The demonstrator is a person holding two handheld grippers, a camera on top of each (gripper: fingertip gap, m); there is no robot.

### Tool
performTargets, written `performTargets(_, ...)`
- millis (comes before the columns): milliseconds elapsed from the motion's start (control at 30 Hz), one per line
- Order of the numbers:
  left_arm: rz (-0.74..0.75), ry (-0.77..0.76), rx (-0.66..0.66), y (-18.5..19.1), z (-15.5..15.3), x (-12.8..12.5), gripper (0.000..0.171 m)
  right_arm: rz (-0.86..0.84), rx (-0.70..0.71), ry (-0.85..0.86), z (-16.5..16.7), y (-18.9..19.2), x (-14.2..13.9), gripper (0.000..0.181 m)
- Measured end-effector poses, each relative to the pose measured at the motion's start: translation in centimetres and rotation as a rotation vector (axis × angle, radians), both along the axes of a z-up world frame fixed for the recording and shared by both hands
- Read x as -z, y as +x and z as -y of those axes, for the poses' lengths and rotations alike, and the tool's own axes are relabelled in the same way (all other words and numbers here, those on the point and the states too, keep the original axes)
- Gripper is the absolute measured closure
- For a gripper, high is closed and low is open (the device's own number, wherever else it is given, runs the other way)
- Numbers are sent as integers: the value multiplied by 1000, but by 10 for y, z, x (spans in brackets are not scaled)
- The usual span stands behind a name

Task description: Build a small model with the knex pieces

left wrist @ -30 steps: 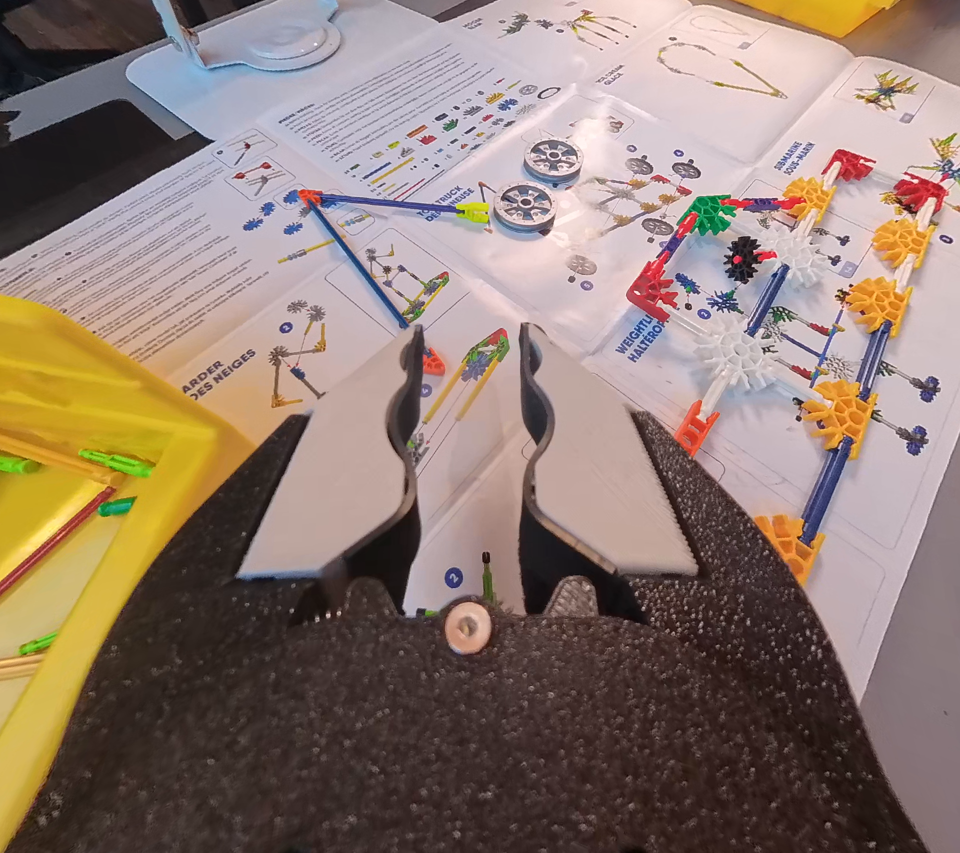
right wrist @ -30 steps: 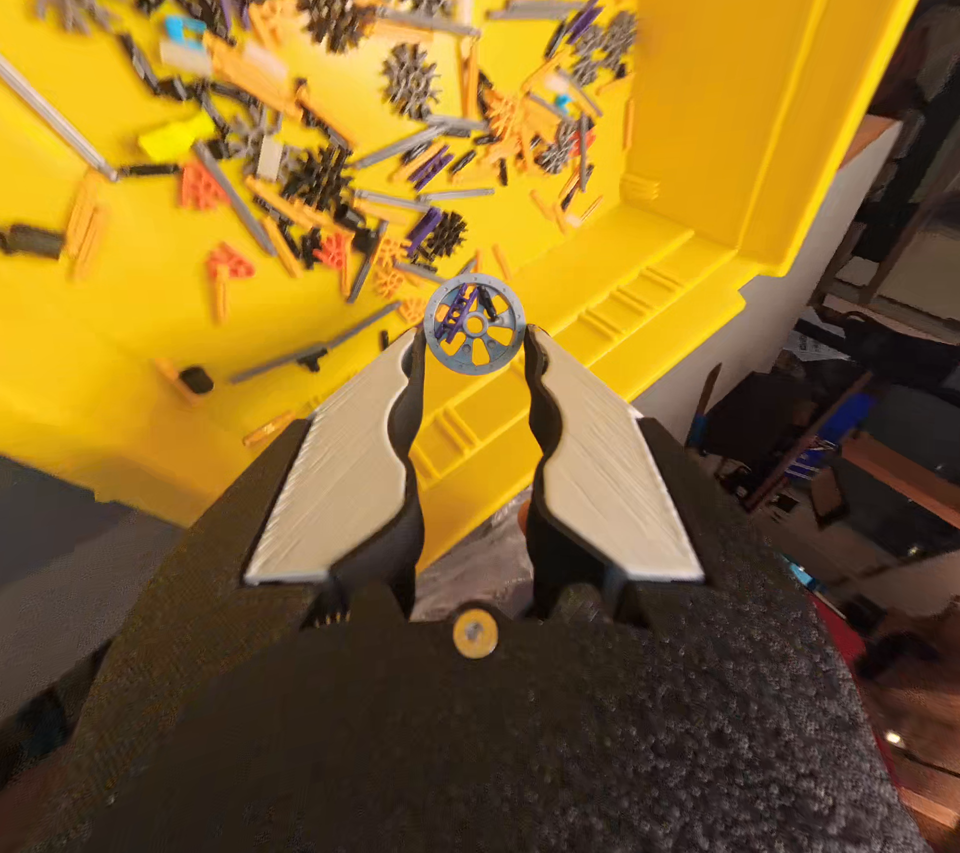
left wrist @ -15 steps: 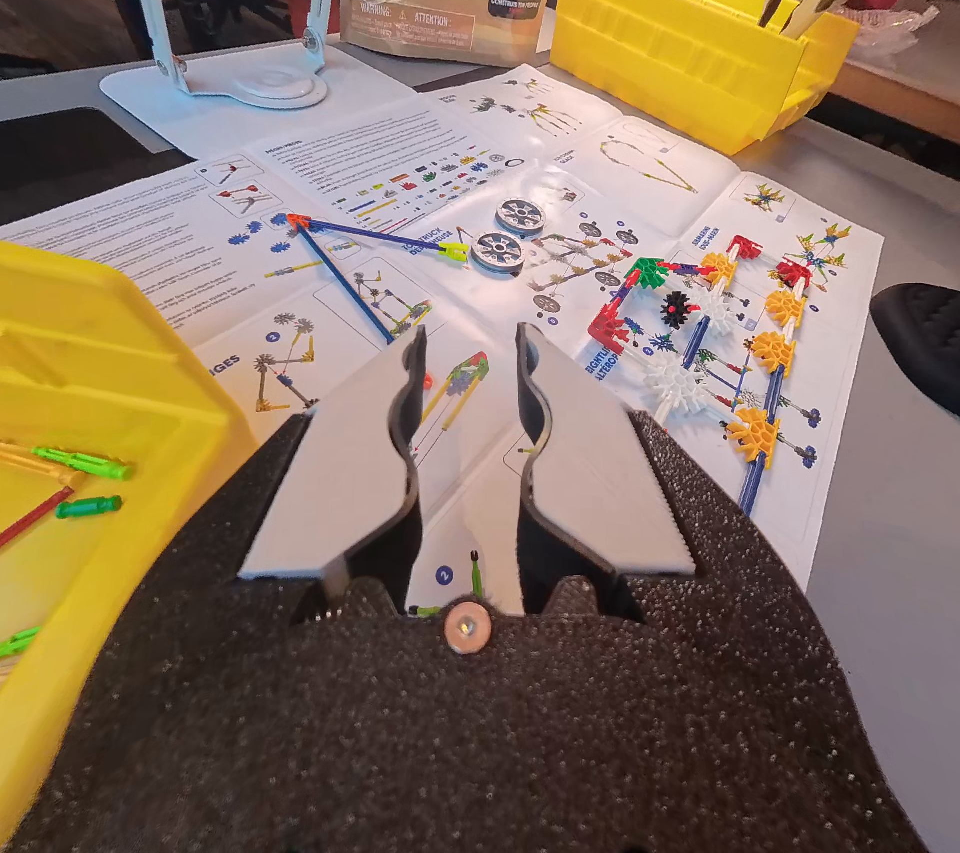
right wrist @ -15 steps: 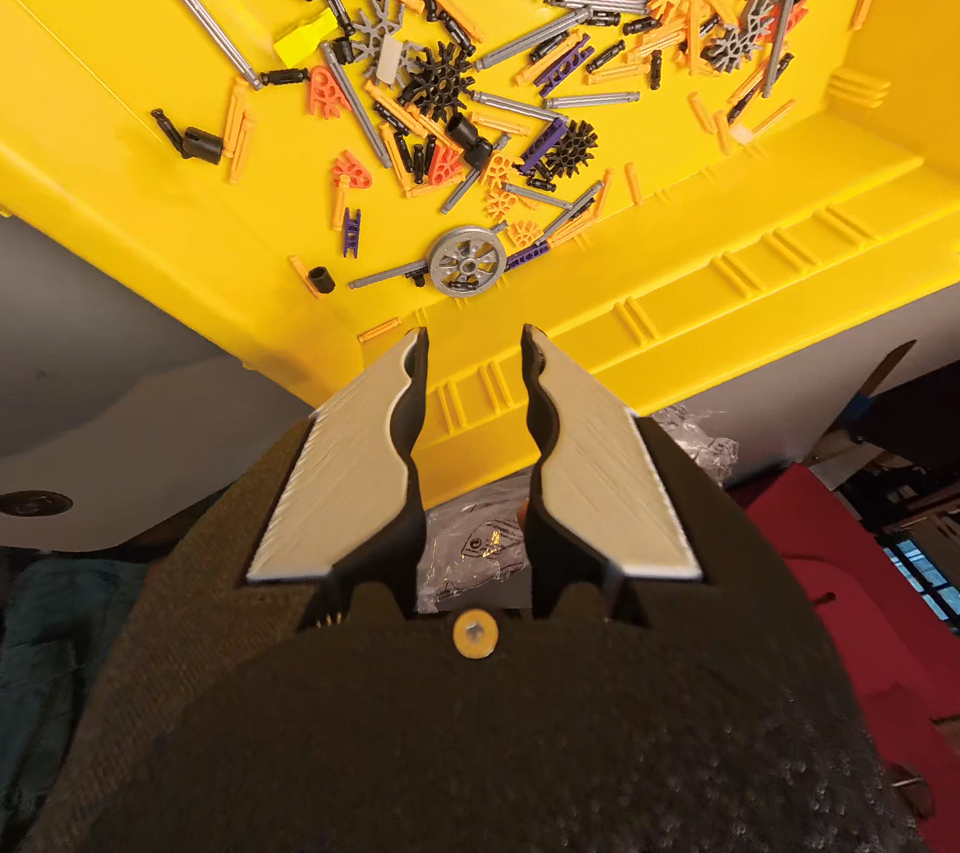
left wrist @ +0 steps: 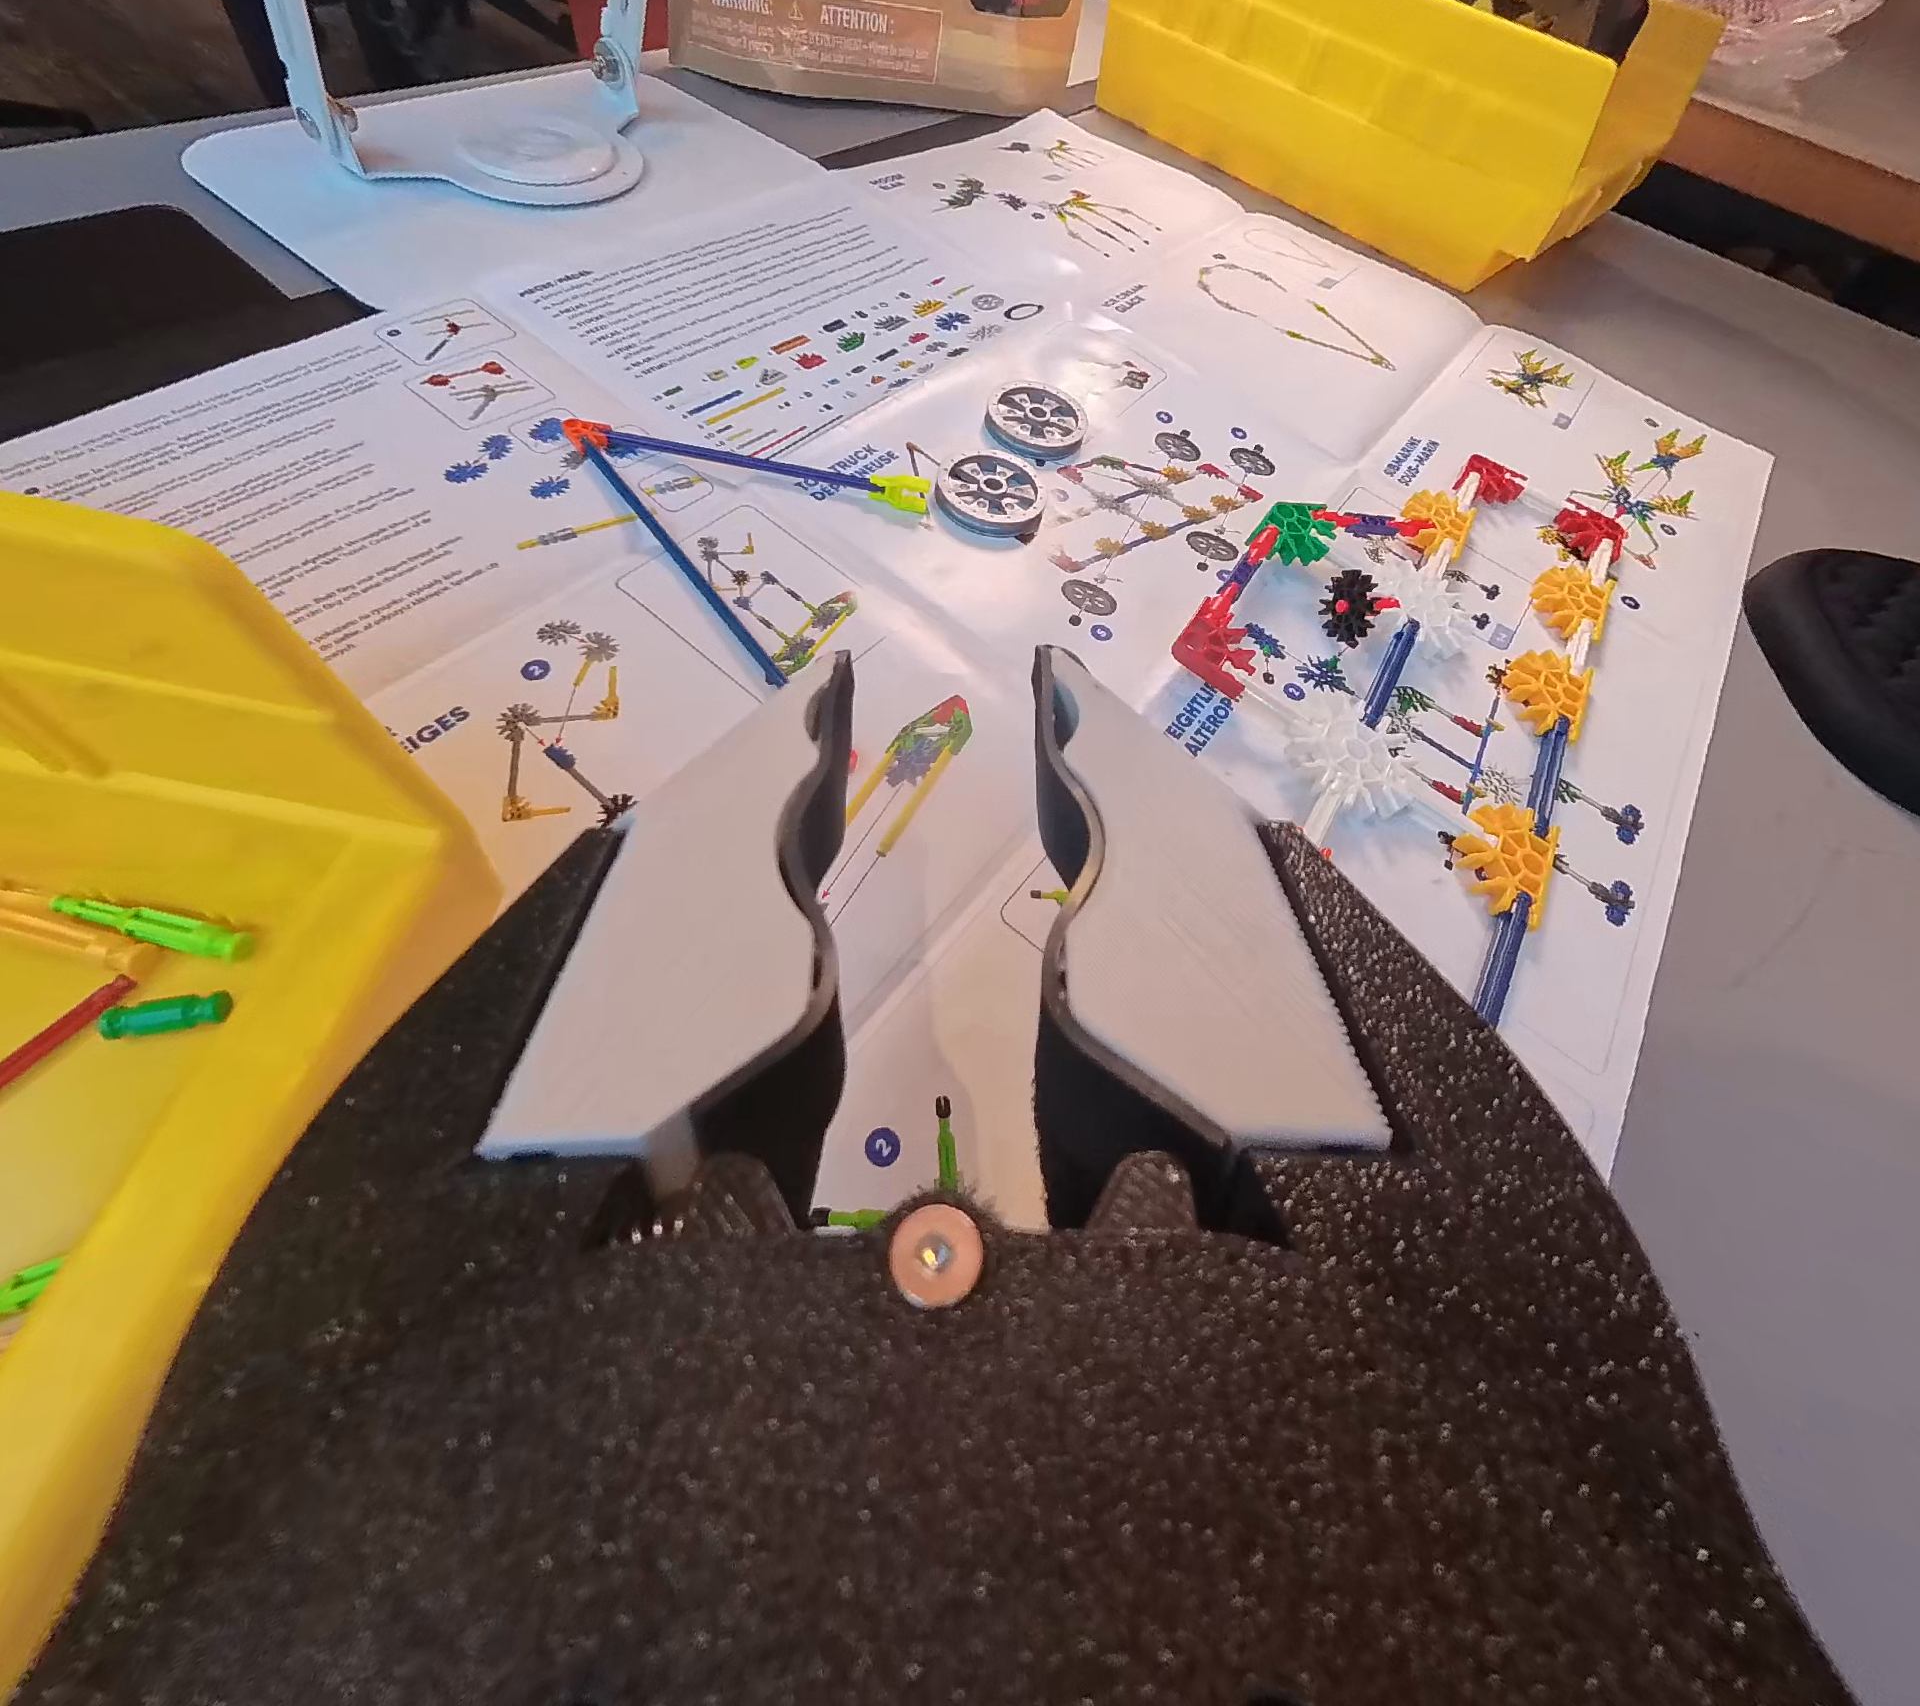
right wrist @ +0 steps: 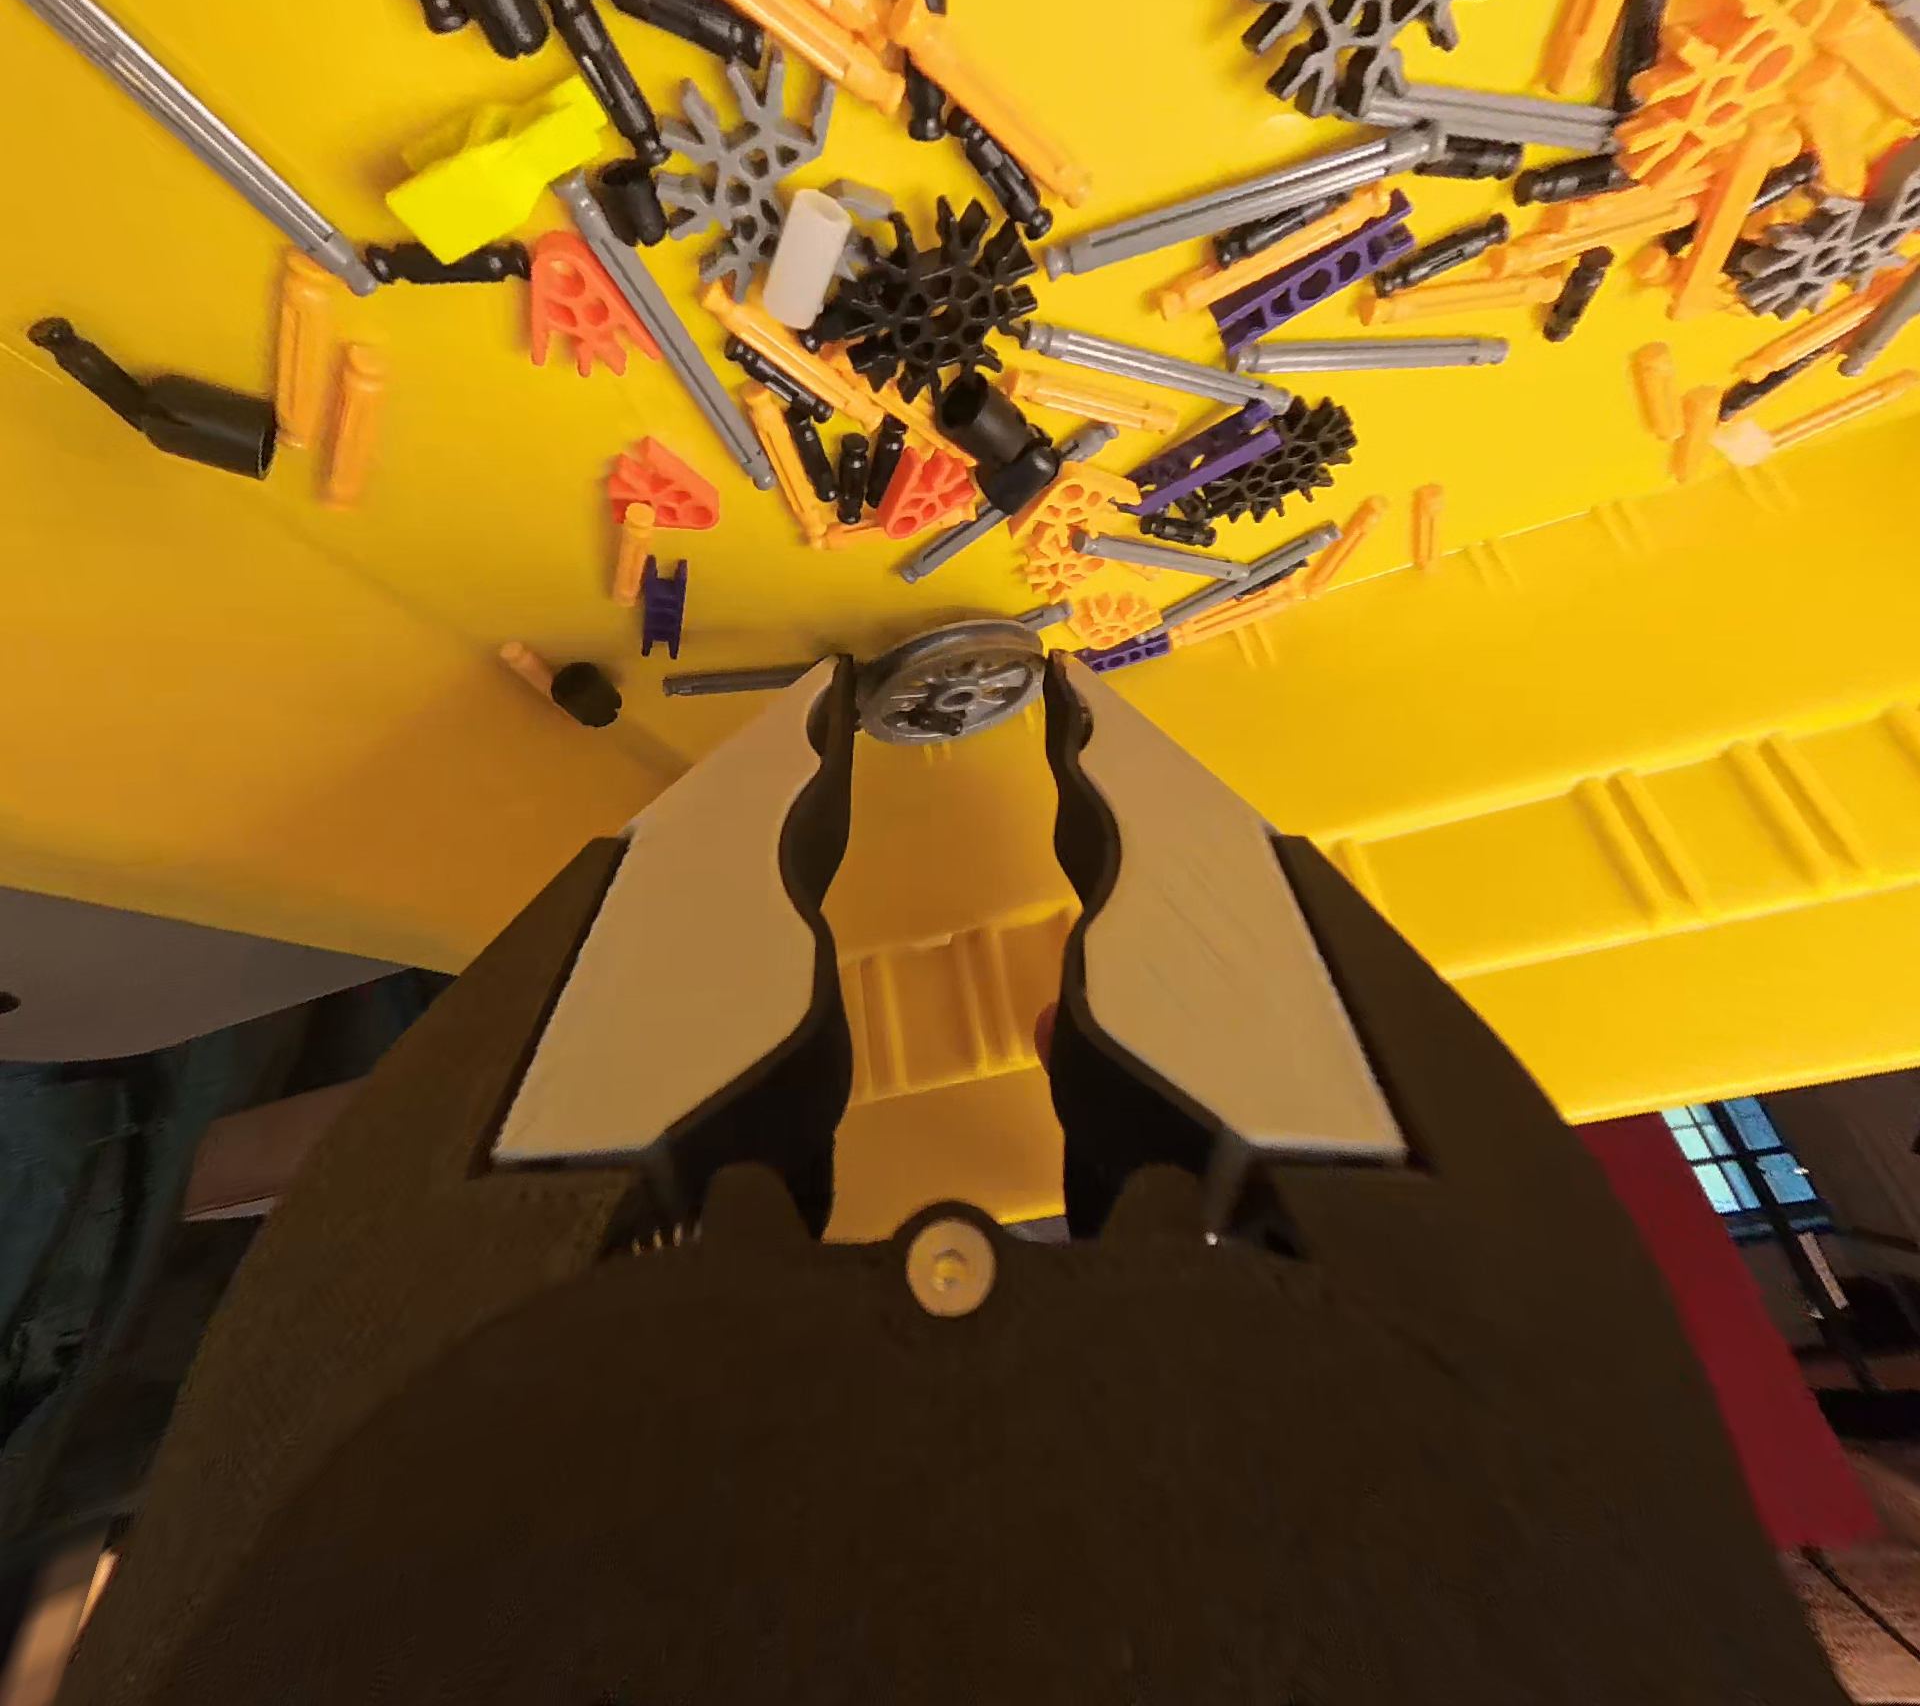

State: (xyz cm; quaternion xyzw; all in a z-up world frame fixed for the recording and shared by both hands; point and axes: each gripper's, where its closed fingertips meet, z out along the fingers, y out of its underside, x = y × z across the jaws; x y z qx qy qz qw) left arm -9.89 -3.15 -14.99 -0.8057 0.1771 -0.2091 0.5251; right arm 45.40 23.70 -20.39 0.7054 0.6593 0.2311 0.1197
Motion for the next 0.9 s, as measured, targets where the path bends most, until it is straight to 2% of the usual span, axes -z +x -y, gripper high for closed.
performTargets(67,2,2,-1,0,0,0,139,-42,33,-16,2,-5,-1,147)
performTargets(100,5,1,-1,0,0,0,139,-97,49,-9,1,-11,-4,157)
performTargets(133,8,-2,0,-1,0,0,139,-196,58,20,-3,-24,-10,173)
performTargets(167,12,-4,1,-1,0,0,139,-335,91,48,-7,-40,-19,178)
performTargets(233,16,-8,5,0,0,0,139,-629,205,94,-12,-67,-40,178)
performTargets(300,14,-6,10,1,0,0,139,-782,277,158,-17,-70,-54,178)
performTargets(400,7,-11,18,2,0,1,139,-828,303,286,-24,-57,-57,177)
performTargets(467,2,-17,21,3,0,2,139,-831,315,341,-25,-52,-55,166)
performTargets(567,-4,-16,19,3,0,2,139,-929,386,345,-27,-62,-58,176)
performTargets(633,-4,-11,13,2,0,2,139,-977,424,345,-30,-68,-62,177)
performTargets(700,-3,-8,8,1,1,1,139,-922,437,356,-34,-64,-58,166)
performTargets(767,-2,-8,7,1,1,1,139,-754,401,388,-35,-47,-46,163)
performTargets(900,0,-19,13,2,0,3,139,-322,131,389,-29,-16,-25,163)
